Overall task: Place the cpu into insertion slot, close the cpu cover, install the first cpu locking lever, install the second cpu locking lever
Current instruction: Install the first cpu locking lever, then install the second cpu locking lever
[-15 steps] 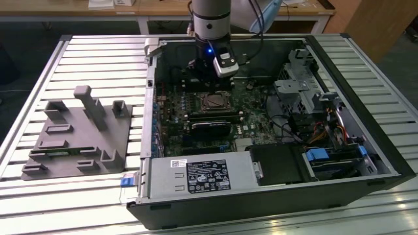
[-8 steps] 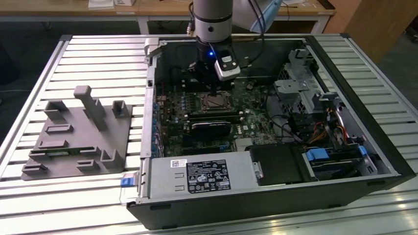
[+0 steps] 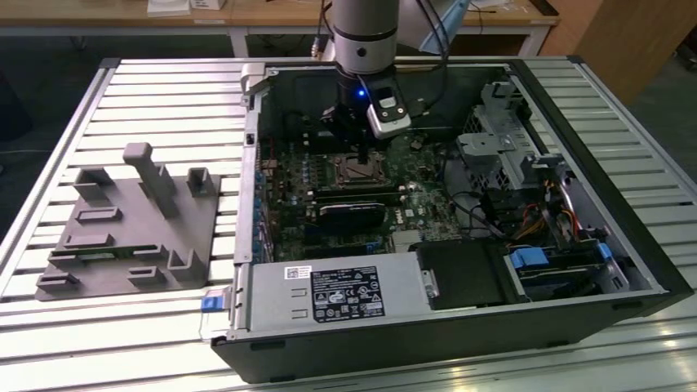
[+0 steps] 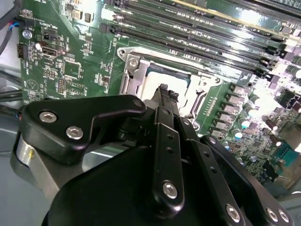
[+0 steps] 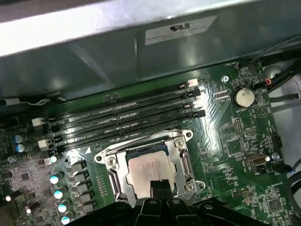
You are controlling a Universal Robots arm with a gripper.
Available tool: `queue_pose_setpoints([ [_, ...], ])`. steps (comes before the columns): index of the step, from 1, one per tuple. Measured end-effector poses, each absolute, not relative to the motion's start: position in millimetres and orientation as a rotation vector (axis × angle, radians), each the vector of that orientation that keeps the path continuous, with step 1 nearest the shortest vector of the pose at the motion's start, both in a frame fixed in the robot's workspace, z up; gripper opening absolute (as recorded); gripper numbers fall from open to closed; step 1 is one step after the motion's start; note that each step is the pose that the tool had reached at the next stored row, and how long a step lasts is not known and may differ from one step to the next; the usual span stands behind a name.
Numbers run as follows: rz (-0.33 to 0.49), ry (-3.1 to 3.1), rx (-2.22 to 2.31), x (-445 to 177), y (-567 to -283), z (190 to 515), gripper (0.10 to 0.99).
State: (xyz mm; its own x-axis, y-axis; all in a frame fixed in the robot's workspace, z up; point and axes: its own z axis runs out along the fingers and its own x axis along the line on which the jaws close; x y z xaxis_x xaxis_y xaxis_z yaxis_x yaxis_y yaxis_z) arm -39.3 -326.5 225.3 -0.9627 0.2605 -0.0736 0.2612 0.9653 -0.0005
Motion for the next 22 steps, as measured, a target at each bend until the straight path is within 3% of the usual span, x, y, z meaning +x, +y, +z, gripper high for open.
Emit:
queue_pose_setpoints([
  [22, -0.016, 3.042, 0.404, -39, -327, 238, 0.106],
])
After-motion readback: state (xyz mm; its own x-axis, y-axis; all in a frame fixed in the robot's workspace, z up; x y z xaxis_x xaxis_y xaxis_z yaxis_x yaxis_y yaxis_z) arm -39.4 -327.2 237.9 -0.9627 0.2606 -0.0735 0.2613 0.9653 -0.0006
